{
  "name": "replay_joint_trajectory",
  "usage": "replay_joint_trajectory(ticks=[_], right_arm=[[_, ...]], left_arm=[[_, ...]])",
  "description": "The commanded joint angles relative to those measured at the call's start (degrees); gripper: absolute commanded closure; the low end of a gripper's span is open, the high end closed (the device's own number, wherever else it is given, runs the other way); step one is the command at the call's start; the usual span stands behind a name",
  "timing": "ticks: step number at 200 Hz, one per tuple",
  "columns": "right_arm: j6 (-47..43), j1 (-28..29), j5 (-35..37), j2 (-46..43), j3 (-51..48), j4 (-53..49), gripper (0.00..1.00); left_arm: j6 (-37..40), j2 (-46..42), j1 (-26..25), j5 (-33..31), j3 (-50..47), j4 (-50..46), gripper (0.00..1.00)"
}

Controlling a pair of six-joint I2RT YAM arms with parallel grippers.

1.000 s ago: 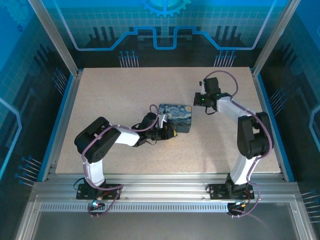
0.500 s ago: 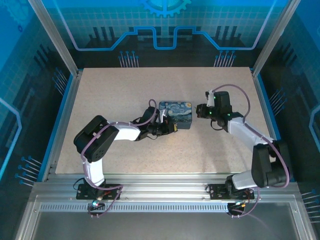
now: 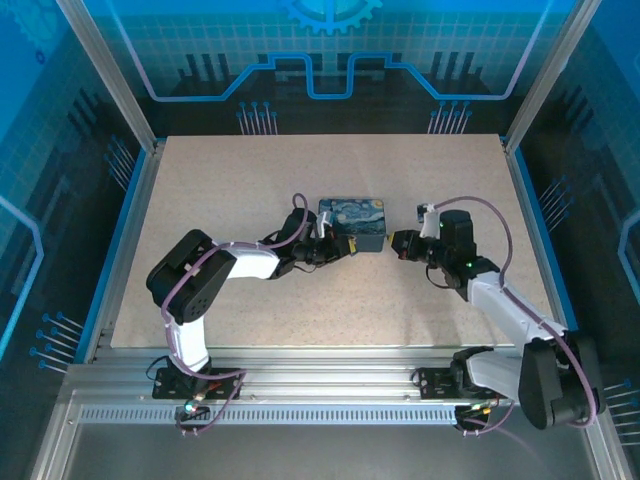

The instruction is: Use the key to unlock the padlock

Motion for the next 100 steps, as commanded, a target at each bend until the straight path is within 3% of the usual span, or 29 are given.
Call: replay_joint_trajectory(ticks=[1, 48, 100], right_arm=[[4.9, 0.6, -3.1, -2.5, -3.4, 4.7, 1.0], [13.5, 1.4, -4.7, -3.0, -9.5, 14.6, 1.0], [22.7, 4.6, -0.1, -0.5, -14.9, 24.6, 1.0]], left_arm=[[-2.5, -0.3, 0.8, 2.8, 1.7, 4.5, 0.98], [-3.1, -0.3, 0.9, 3.8, 2.3, 4.7, 0.98], [-3.8, -0.3, 1.0, 4.5, 2.3, 5.5, 0.98]])
